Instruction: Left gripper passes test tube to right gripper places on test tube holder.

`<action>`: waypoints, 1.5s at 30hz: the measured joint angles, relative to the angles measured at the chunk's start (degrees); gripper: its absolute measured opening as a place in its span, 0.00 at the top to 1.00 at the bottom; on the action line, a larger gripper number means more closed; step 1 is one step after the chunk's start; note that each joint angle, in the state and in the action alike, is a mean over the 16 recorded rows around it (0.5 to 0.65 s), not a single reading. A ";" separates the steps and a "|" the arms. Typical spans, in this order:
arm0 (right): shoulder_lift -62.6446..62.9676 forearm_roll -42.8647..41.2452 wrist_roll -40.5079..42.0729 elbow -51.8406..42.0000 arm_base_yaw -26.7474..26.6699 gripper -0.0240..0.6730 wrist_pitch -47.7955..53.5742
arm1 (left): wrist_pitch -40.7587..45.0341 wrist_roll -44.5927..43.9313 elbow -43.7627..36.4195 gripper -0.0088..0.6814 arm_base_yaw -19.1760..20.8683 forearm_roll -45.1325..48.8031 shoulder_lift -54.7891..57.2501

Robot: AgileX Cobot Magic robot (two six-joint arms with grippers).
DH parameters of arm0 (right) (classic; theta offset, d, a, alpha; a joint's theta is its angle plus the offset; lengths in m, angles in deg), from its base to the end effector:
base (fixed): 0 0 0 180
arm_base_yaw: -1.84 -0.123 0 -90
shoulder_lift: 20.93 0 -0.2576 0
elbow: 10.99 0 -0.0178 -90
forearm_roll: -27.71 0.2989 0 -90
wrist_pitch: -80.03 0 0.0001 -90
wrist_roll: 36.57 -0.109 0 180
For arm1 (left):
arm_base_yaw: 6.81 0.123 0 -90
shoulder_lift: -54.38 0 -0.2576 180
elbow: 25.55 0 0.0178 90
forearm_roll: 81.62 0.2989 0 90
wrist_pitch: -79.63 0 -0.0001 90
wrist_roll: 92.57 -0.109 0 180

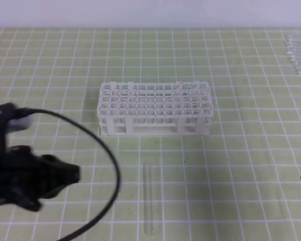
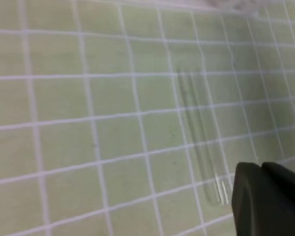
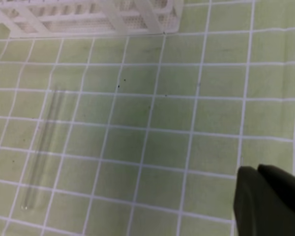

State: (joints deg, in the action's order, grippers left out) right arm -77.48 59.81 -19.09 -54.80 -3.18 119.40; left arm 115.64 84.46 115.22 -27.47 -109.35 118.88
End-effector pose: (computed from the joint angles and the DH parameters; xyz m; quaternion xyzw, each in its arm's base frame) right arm 0.2234 0.0566 0.2289 -0.0384 0.9123 0.2009 0.3547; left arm 0.2288 -0.1182 0.2258 0.0560 0.9196 -0.2480 0.2996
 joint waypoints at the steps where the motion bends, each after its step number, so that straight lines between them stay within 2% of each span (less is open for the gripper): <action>1: -0.31 -0.32 0.00 0.00 0.00 0.99 0.17 | 0.02 1.58 1.00 0.99 -2.11 1.15 2.13; 6: -0.82 -1.72 0.00 0.00 0.00 0.99 0.63 | 0.08 11.91 7.05 0.99 -12.96 8.64 12.91; 10: -0.83 -2.52 0.00 0.00 -0.01 0.99 0.96 | 2.11 19.43 12.52 0.99 -19.75 14.41 21.11; 16: -0.83 -3.21 0.00 0.00 -0.19 0.99 1.32 | 6.70 24.79 21.00 0.99 -25.81 19.07 31.63; 21: -0.83 -3.47 0.00 0.00 -0.55 0.99 1.45 | 9.93 24.69 26.32 0.97 -27.61 20.62 37.08; 28: -0.83 -3.80 0.00 0.00 -1.04 0.99 1.57 | 10.94 22.97 29.20 0.87 -28.09 21.80 39.56; 36: -0.83 -3.81 0.00 0.00 -1.16 0.99 1.57 | 8.76 22.72 29.51 0.60 -28.09 23.02 39.78; 45: -0.83 -3.69 0.00 0.00 -1.16 0.99 1.43 | 9.09 27.26 30.17 0.41 -28.09 24.24 41.22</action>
State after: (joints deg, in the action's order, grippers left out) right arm -78.31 56.12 -19.09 -54.80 -4.34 120.82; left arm 124.73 111.73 145.39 -55.55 -85.12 160.10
